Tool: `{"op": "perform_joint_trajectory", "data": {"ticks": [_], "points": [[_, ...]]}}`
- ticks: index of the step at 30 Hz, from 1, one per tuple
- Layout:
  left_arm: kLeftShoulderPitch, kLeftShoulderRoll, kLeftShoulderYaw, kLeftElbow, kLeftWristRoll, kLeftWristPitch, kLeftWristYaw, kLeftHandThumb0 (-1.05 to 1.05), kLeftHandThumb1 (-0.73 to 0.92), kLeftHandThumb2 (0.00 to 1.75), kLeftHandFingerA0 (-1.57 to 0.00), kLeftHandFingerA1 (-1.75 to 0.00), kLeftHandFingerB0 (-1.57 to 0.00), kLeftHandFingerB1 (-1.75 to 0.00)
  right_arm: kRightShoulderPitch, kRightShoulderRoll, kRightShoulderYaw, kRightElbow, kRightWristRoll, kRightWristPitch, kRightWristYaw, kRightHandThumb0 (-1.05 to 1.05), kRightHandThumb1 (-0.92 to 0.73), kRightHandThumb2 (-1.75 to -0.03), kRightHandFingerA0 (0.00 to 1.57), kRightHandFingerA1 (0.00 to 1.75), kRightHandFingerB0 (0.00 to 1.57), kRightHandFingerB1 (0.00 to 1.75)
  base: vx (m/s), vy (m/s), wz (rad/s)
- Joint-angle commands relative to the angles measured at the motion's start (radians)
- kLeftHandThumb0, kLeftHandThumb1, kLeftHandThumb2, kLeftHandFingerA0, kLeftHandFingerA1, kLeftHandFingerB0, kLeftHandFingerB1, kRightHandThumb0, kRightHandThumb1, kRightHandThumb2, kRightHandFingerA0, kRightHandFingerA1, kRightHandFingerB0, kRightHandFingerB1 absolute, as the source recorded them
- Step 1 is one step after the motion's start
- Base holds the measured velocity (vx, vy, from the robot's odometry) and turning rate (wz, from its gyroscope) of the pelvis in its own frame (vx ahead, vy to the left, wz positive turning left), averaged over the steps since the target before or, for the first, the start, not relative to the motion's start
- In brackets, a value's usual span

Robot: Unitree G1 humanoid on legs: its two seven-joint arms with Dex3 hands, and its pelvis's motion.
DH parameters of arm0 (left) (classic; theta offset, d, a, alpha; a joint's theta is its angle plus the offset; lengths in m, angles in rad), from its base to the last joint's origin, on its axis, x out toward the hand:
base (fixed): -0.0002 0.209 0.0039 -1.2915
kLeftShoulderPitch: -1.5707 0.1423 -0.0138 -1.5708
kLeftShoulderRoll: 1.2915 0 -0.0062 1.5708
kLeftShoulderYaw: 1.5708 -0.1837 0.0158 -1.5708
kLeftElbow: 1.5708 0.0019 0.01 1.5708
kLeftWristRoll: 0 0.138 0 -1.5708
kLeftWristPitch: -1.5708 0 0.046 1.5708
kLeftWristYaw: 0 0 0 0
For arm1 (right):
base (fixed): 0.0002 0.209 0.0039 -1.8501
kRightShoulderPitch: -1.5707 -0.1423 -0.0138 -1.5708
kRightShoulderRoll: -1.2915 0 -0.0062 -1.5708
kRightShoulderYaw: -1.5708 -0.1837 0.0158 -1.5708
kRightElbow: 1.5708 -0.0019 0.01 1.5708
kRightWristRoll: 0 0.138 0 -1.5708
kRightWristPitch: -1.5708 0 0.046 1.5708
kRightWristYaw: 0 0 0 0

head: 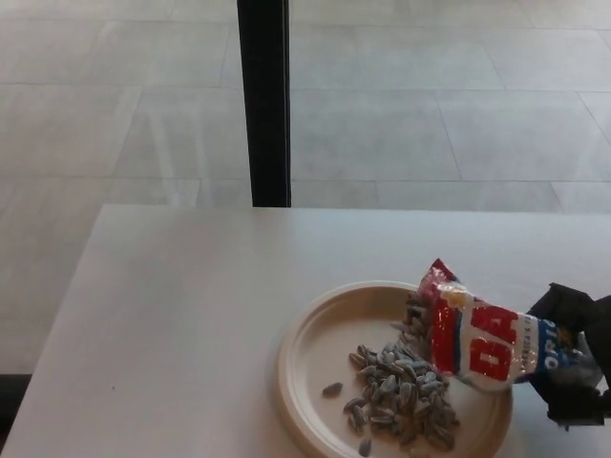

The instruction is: The robot uses its right hand to pick up a bag of sunflower seeds kept in the middle of the desk and tilts it over a plate kept next to it to pour out a few seeds and then puts the bag of seeds back on the desk

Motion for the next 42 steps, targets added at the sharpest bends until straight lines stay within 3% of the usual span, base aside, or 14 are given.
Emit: {"op": "perform_joint_trajectory", "data": {"ticks": [1,10,13,17,19,20,22,24,26,27,30,31,35,42], "points": [[0.015,0.002,-0.018,0.0,0.018,-0.005,0.021,-0.74,0.6,0.59,-0.5,-0.53,-0.5,-0.37,0.034,0.049,-0.065,0.091,0.128,-0.063,-0.094,-0.16,-0.48,-1.27,0.89,1.75,0.77,1.62,0.0,0.0,0.0],[0.013,-0.007,-0.01,0.001,0.011,0.0,0.03,-0.71,0.48,0.89,-0.52,-0.63,-0.47,-0.52,0.051,0.046,-0.055,0.238,0.149,-0.186,-0.148,-0.21,-0.55,-1.12,0.85,1.73,0.73,1.6,0.0,0.0,0.0],[0.014,-0.003,-0.014,0.001,0.011,-0.004,0.032,-0.71,0.61,0.59,-0.52,-0.53,-0.51,-0.38,0.058,0.055,-0.041,0.309,0.138,-0.251,-0.196,-0.18,-0.58,-1.07,0.85,1.62,0.77,1.43,0.0,0.0,0.0],[0.015,-0.009,-0.005,0.001,0.001,-0.005,0.023,-0.69,0.61,0.59,-0.54,-0.54,-0.52,-0.39,0.068,0.049,0.014,0.372,0.101,-0.292,-0.208,-0.3,-0.73,-0.66,0.76,1.56,0.54,0.54,0.0,0.0,0.0],[0.015,-0.006,-0.013,0.001,0.01,-0.009,0.029,-0.72,0.49,0.89,-0.5,-0.61,-0.45,-0.51,0.075,0.027,0.053,0.37,0.077,-0.292,-0.197,-0.33,-0.75,-0.62,0.77,1.48,0.47,0.45,0.0,0.0,0.0],[0.012,-0.005,-0.019,0.002,0.015,-0.007,0.039,-0.73,0.62,0.59,-0.52,-0.51,-0.48,-0.37,0.075,0.01,0.081,0.37,0.051,-0.299,-0.208,-0.34,-0.74,-0.61,0.76,1.39,0.45,0.46,0.0,0.0,0.0],[0.009,-0.006,-0.008,0.003,0.001,-0.001,0.032,-0.74,0.47,0.88,-0.48,-0.59,-0.44,-0.5,0.076,-0.002,0.107,0.359,0.045,-0.286,-0.211,-0.37,-0.72,-0.61,0.72,1.31,0.42,0.45,0.0,0.0,0.0],[0.008,-0.008,-0.001,0.002,-0.007,0.0,0.026,-0.72,0.6,0.59,-0.52,-0.52,-0.51,-0.38,0.07,-0.012,0.124,0.366,0.05,-0.288,-0.22,-0.39,-0.69,-0.61,0.68,1.29,0.41,0.45,0.0,0.0,0.0],[0.008,-0.007,0.0,0.002,-0.007,0.001,0.023,-0.72,0.6,0.59,-0.51,-0.52,-0.52,-0.38,0.069,-0.019,0.134,0.37,0.055,-0.29,-0.227,-0.47,-0.52,-0.92,0.7,1.04,0.33,0.55,0.0,0.0,0.0],[0.008,-0.009,0.008,0.0,-0.015,0.001,0.017,-0.72,0.59,0.59,-0.5,-0.54,-0.52,-0.38,0.063,-0.036,0.152,0.371,0.019,-0.26,-0.242,-0.53,-0.68,-0.6,0.47,1.03,0.29,0.42,0.0,0.0,0.0],[0.007,-0.009,0.013,0.0,-0.016,0.003,0.014,-0.72,0.45,0.87,-0.48,-0.61,-0.45,-0.51,0.075,-0.065,0.196,0.327,-0.024,-0.117,-0.204,-1.03,-0.62,-0.98,0.0,0.05,0.0,0.12,0.0,0.0,0.0],[0.007,-0.009,0.012,0.0,-0.014,0.002,0.012,-0.72,0.59,0.59,-0.51,-0.54,-0.51,-0.38,0.077,-0.074,0.21,0.319,-0.044,-0.091,-0.205,-1.0,-0.58,-0.99,0.0,0.15,0.0,0.11,0.0,0.0,0.0],[0.006,-0.009,0.002,0.001,0.0,0.0,0.028,-0.72,0.6,0.59,-0.51,-0.52,-0.51,-0.38,0.075,-0.095,0.245,0.312,-0.081,-0.032,-0.207,-1.05,-0.7,-0.62,0.0,0.0,0.0,0.0,0.0,0.0,0.0],[0.007,-0.009,0.008,0.001,-0.009,0.001,0.012,-0.76,0.48,0.69,-0.5,-0.57,-0.49,-0.43,0.069,-0.14,0.257,0.269,-0.064,0.051,-0.14,-1.05,-0.7,-0.63,0.0,0.0,0.0,0.0,0.0,0.0,0.0]]}}
